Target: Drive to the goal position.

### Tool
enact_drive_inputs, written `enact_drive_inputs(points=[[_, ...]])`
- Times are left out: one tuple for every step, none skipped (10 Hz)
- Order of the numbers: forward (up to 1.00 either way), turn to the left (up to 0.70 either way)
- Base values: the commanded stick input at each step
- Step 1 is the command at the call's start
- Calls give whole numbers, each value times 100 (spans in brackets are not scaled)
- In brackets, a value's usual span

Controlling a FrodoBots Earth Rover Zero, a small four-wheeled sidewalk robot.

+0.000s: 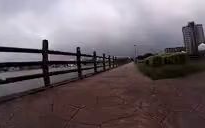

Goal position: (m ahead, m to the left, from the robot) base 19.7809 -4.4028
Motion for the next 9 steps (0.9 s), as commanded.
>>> enact_drive_inputs(points=[[100, 0], [100, 0], [100, -8], [100, -35], [100, -6], [100, 0], [100, 0], [100, 0], [73, 0]])
